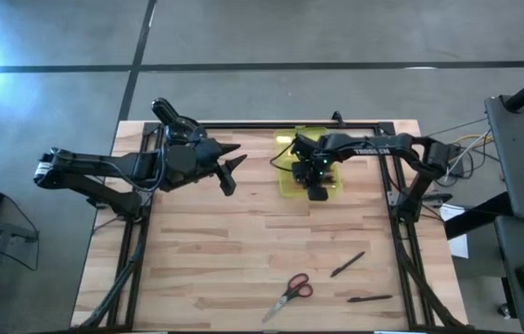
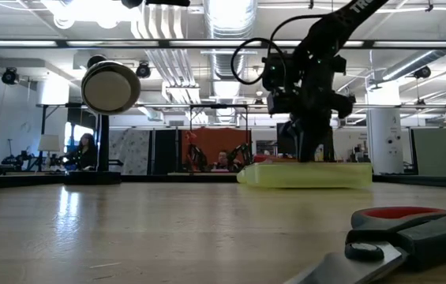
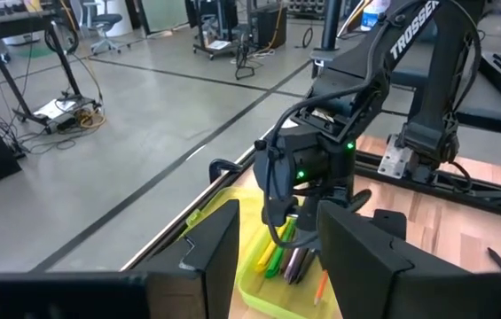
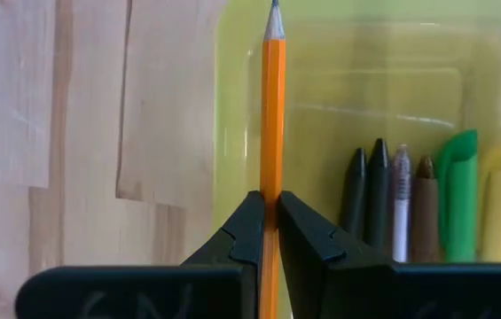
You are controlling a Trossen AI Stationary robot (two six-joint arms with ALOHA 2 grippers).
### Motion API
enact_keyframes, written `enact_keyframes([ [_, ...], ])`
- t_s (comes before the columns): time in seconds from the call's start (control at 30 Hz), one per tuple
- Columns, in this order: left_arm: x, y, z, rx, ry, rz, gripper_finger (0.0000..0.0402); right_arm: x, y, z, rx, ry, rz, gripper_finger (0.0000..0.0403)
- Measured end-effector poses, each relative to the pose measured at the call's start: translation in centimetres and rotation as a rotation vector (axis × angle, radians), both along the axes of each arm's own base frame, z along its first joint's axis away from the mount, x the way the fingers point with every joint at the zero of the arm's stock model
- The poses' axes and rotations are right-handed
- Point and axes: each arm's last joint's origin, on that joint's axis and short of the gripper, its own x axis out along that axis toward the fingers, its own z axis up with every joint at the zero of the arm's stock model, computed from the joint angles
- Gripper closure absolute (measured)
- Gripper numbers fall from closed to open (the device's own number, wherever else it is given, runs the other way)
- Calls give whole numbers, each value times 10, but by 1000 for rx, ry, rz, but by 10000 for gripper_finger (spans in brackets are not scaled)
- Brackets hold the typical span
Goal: Pick & place school supplies into a supply box
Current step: Put the pencil into the supply box
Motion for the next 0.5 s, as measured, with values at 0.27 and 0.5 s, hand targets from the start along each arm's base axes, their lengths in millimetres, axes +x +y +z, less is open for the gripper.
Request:
enact_keyframes([
  [0.27,0,0,0,7,5,-2,264,-2,9,-9,4,13,28,385],
  [0.5,0,0,0,18,11,-5,264,-1,11,-9,7,11,20,385],
])
